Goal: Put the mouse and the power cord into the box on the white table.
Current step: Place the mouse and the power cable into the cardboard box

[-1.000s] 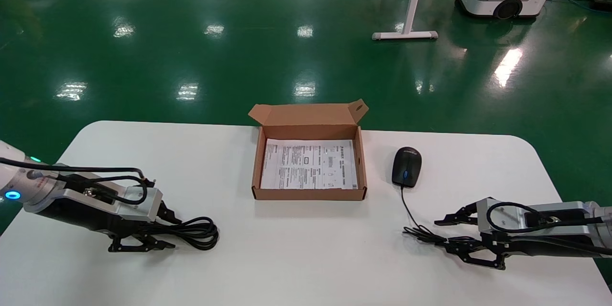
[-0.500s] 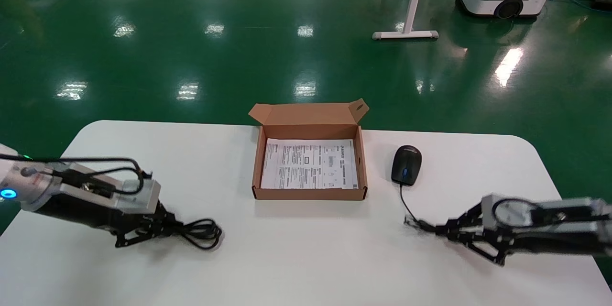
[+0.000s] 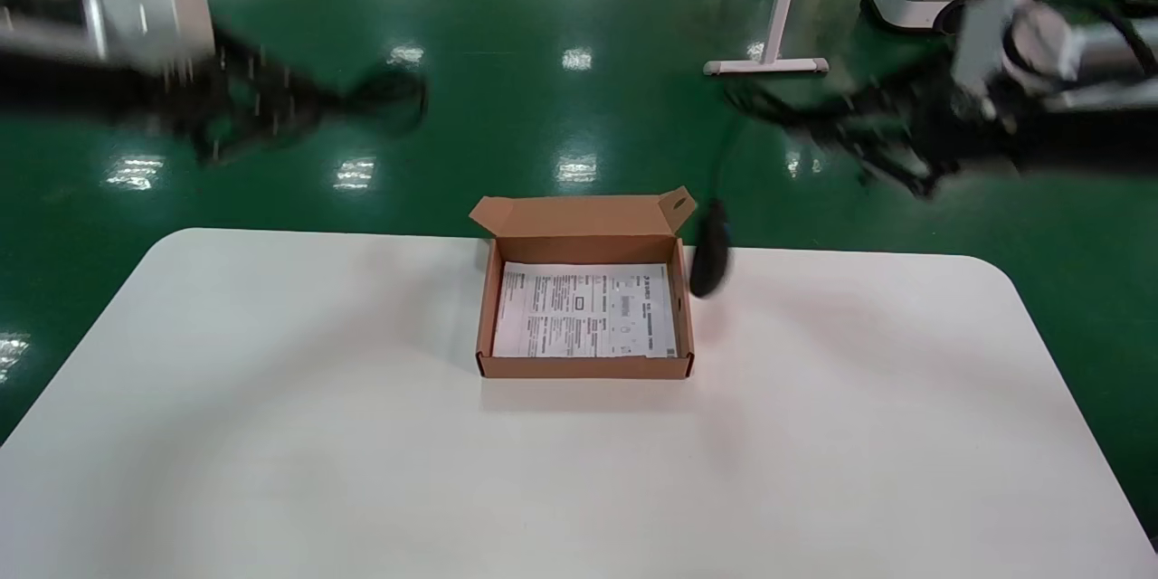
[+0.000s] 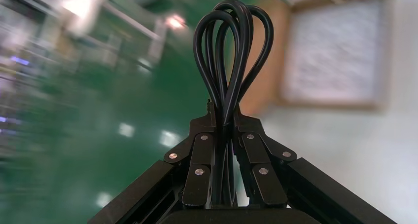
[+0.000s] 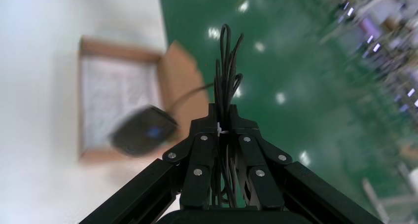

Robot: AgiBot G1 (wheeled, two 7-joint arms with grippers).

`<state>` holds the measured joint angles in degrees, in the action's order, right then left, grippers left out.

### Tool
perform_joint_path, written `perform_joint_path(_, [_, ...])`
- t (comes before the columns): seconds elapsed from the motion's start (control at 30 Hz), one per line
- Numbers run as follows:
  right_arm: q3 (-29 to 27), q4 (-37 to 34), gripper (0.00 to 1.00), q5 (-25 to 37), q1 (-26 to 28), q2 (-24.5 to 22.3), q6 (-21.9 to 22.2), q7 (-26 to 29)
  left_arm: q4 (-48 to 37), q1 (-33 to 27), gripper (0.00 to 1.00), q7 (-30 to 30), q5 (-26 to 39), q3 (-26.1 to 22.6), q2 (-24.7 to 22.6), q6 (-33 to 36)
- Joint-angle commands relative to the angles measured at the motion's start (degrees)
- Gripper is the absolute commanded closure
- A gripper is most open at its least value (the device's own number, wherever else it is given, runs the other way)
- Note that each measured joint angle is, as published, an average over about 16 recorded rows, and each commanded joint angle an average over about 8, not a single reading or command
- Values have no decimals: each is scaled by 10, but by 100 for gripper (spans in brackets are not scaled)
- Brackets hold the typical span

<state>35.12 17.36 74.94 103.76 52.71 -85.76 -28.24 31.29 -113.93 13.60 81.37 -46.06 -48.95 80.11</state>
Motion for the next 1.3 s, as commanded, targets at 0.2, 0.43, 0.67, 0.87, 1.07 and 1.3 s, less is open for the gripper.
perform_joint_path(0.2, [-3,9,100,-8,1,73,38,8,8,-50,100,-7,-19,25,-29,-43])
perform_joint_path(0.43, [6,-9,100,1,-23,137,72,-24,-23,-94,100,6,2,17,-29,-30])
perform_joint_path(0.67, [21,-45,100,21,-35,175,93,-59,-44,-119,100,3,25,5,-16,-11])
perform_joint_path(0.87, [33,-83,86,39,-44,196,104,-81,-44,-119,100,-7,28,2,-17,-6])
perform_joint_path(1.07, [41,-116,11,49,-43,214,104,-86,-39,-113,100,-12,30,-1,-21,-4])
perform_joint_path(1.3, [41,-137,0,49,-36,220,101,-97,-31,-102,100,-19,30,-7,-33,11])
